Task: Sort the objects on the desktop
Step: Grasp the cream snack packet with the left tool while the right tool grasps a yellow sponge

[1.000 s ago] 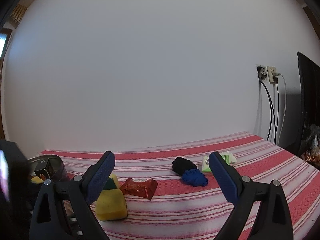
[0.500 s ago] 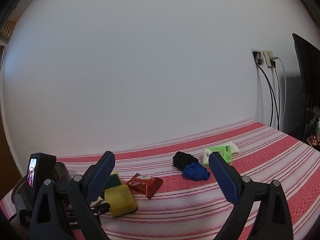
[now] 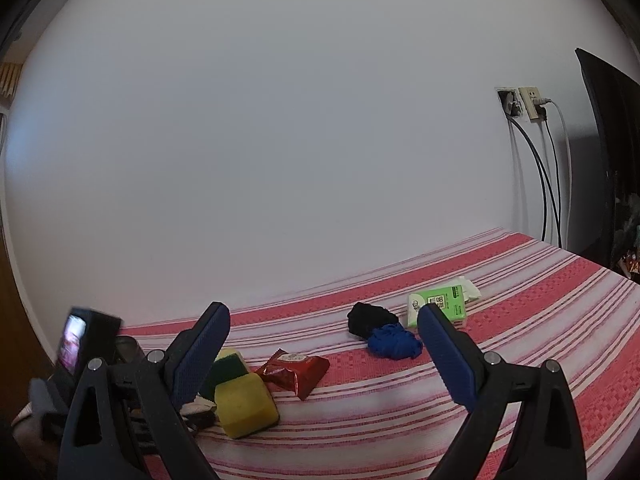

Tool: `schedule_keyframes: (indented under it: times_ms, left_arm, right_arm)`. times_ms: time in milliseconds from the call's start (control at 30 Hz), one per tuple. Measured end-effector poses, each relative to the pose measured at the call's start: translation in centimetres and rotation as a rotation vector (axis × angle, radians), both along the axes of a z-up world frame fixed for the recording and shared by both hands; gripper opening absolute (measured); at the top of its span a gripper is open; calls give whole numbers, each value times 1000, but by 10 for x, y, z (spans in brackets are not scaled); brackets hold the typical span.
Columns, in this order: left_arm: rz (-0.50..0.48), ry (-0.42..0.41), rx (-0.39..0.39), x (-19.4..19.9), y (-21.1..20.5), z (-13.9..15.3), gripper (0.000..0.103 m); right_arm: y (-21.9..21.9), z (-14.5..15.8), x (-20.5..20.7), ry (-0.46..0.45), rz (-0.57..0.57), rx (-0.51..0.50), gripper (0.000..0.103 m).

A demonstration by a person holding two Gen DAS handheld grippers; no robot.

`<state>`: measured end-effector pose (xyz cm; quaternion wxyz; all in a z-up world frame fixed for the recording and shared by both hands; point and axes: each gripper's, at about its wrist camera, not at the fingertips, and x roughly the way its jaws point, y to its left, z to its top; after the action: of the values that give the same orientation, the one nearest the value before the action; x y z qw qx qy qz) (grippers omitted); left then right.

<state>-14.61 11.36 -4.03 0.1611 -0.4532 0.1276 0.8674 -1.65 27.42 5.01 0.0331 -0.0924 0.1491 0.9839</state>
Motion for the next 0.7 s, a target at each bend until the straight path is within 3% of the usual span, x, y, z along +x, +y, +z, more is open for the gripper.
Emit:
schedule_keyframes:
  times_ms: [133, 267, 467, 567, 700]
  left_arm:
    - [13, -38, 32, -6, 0, -6, 66]
    - [-12, -46, 70, -1, -2, -4, 46]
    - [-18, 5, 143, 13, -8, -6, 43]
    - [-15, 4, 244, 26, -16, -3, 43]
    - [26, 84, 332, 49, -38, 9, 41]
  right_arm:
    - [3, -1, -1, -6, 0, -20, 96]
    - [5, -3, -5, -26, 8, -37, 96]
    - [8, -6, -9, -52, 12, -51, 96]
    - [7, -9, -14, -80, 26, -58, 97]
    - [3, -13, -19, -115, 56, -54, 97]
